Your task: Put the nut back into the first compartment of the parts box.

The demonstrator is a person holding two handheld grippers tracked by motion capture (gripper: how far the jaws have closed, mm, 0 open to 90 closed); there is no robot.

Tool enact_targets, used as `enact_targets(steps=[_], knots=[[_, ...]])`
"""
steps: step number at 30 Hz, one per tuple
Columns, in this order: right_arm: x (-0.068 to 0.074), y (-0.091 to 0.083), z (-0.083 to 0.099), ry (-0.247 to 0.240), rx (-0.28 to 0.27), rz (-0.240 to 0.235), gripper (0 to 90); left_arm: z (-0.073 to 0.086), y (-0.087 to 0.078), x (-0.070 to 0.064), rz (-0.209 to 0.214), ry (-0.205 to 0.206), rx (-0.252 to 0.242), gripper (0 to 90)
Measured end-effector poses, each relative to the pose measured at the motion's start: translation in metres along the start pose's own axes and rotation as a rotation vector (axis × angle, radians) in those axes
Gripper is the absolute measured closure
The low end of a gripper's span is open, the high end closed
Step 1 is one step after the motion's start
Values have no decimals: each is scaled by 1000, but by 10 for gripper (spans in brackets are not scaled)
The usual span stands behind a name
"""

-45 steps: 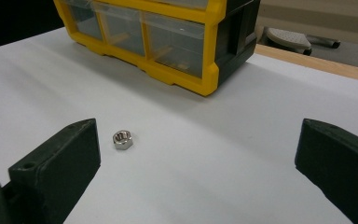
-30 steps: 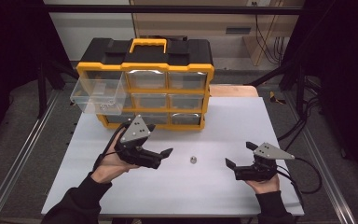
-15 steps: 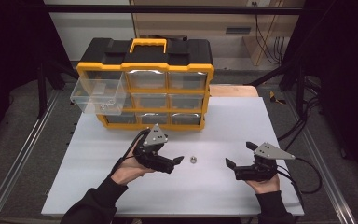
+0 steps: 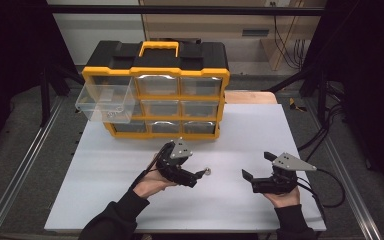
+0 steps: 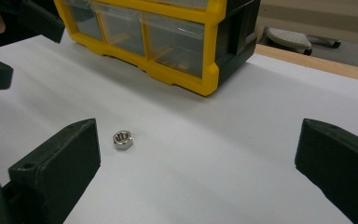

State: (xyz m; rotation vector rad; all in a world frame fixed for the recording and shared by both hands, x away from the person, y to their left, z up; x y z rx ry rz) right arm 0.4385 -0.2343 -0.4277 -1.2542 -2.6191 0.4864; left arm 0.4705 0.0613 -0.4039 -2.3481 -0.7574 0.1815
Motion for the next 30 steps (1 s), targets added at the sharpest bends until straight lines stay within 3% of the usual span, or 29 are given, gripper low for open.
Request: enact_targets(steps=[9, 13, 22, 30], knots=[[1, 0, 0, 9, -3, -6, 5, 3, 18, 0, -10, 0, 37, 117], [0, 0, 0, 0, -1, 2, 5, 4, 27, -2, -5, -19, 33, 119], [0, 0, 0, -1, 1, 0, 5, 5, 46, -5, -22, -7, 69, 128], [0, 0, 0, -2, -2, 1, 5, 8, 61, -7, -27, -11, 104, 183]])
Point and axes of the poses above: each handheld gripper's, and its own axes: y roughly forward along the jaws, z roughly out of its underside, x roughly to its left, the point moved 2 cm from there along y, roughly forward along the jaws, and after that the axes turned 2 degrees about -z, right-handed, at the moved point
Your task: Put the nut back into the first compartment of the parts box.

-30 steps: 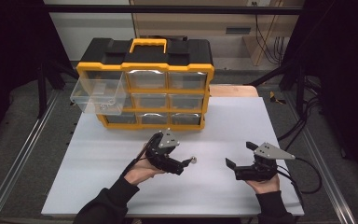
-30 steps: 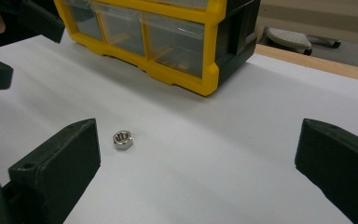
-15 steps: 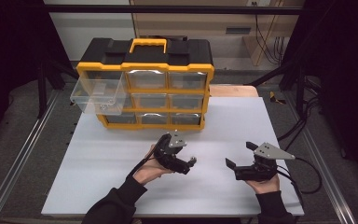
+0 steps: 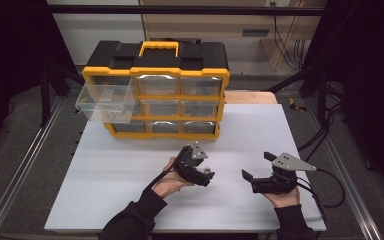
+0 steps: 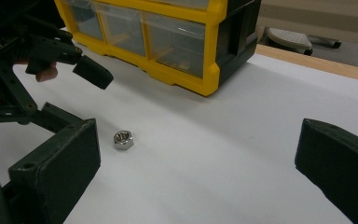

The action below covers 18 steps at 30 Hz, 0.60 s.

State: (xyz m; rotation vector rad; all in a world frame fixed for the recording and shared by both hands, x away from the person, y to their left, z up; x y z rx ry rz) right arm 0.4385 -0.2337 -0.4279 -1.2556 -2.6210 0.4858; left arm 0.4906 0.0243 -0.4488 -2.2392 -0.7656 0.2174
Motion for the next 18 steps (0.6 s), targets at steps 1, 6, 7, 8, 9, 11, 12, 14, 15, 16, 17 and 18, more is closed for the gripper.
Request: enact_targets(steps=[1, 6, 7, 8, 9, 11, 12, 14, 15, 16, 17, 18], knots=[[0, 0, 0, 0, 0, 0, 5, 0, 2, 0, -5, 1, 3, 183], [0, 0, 0, 1, -1, -1, 5, 1, 12, -4, -11, -29, 20, 225], [0, 0, 0, 0, -1, -1, 5, 2, 14, -4, -17, -32, 14, 236], [0, 0, 0, 0, 0, -1, 5, 2, 14, -4, -21, -28, 35, 249], [0, 0, 0, 0, -1, 0, 5, 2, 16, -3, -28, -29, 27, 266], [0, 0, 0, -6, -1, -2, 5, 2, 18, -3, -31, -39, 45, 302], [0, 0, 0, -7, 0, -3, 5, 3, 20, -3, -37, -43, 37, 321], [0, 0, 0, -1, 1, -1, 5, 3, 21, -2, -38, -53, 48, 363], [0, 0, 0, 0, 0, -1, 5, 4, 23, -2, -40, -60, 49, 395], [0, 0, 0, 0, 0, -1, 5, 4, 23, -1, -29, -58, 69, 395], [0, 0, 0, 0, 0, -1, 5, 4, 24, -2, -32, -66, 60, 405], [0, 0, 0, -7, -2, -3, 5, 5, 26, -2, -33, -72, 57, 419]])
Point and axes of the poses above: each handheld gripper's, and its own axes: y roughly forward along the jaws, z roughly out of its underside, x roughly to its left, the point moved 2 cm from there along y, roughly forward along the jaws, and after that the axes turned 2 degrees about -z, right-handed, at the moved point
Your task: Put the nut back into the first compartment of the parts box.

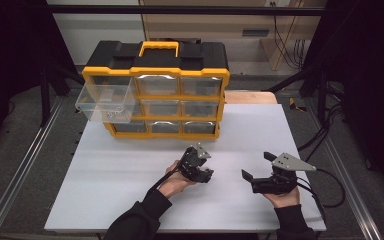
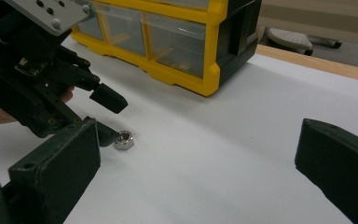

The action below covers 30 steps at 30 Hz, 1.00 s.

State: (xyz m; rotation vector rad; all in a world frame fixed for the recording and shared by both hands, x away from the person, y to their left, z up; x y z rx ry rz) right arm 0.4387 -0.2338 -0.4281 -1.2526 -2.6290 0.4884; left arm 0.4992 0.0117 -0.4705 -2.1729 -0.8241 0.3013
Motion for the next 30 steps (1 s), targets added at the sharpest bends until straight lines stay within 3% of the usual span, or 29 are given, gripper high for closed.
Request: enact_targets(steps=[8, 20, 30], knots=[[1, 0, 0, 6, 2, 1, 5, 1, 8, -1, 7, 15, 43, 532], [2, 0, -1, 16, -2, -8, 5, 2, 14, -6, -7, 37, 65, 661], [2, 0, -1, 16, -3, -8, 5, 0, 14, -7, -11, 39, 92, 689]])
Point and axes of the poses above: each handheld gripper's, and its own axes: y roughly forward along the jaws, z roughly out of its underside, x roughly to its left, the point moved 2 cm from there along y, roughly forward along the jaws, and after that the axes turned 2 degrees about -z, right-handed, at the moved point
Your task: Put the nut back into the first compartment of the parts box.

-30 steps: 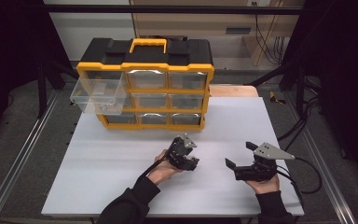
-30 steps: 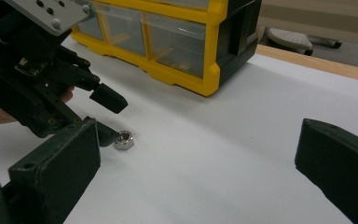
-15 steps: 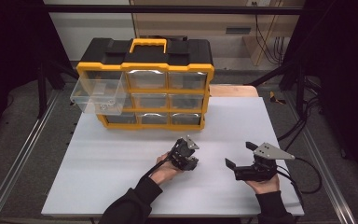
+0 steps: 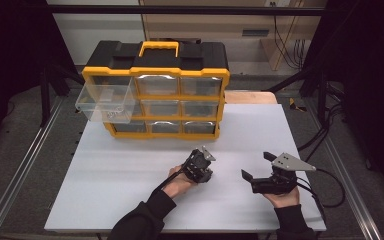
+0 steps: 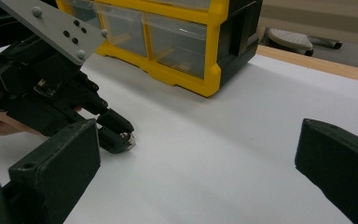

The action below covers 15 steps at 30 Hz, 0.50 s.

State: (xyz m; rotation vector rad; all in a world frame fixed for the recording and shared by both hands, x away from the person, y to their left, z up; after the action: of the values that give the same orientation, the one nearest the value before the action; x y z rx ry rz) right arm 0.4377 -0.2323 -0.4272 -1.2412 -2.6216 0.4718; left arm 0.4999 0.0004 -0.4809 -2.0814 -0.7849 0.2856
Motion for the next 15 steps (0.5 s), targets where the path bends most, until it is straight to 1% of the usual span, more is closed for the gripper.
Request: enact_targets(steps=[3, 4, 8, 11, 12, 13, 15], knots=[[0, 0, 0, 1, 1, 0, 5, 0, 0, -1, 0, -3, -4, 691], [-1, 0, 0, -10, 5, 9, 5, 0, 0, -1, 0, -4, -5, 691], [-1, 0, 0, -10, 5, 8, 5, 0, -1, -2, 5, 7, -1, 692], [-1, 0, 0, -10, 5, 9, 5, -1, -3, -1, 1, 20, -1, 692], [-1, 0, 0, -9, 4, 9, 5, -1, -3, -2, 0, 16, -6, 693], [0, 0, 0, 2, 1, 1, 5, -1, -4, -2, -3, 12, -12, 693], [0, 0, 0, 1, 1, 0, 5, -1, -7, -1, 2, 13, -14, 693]])
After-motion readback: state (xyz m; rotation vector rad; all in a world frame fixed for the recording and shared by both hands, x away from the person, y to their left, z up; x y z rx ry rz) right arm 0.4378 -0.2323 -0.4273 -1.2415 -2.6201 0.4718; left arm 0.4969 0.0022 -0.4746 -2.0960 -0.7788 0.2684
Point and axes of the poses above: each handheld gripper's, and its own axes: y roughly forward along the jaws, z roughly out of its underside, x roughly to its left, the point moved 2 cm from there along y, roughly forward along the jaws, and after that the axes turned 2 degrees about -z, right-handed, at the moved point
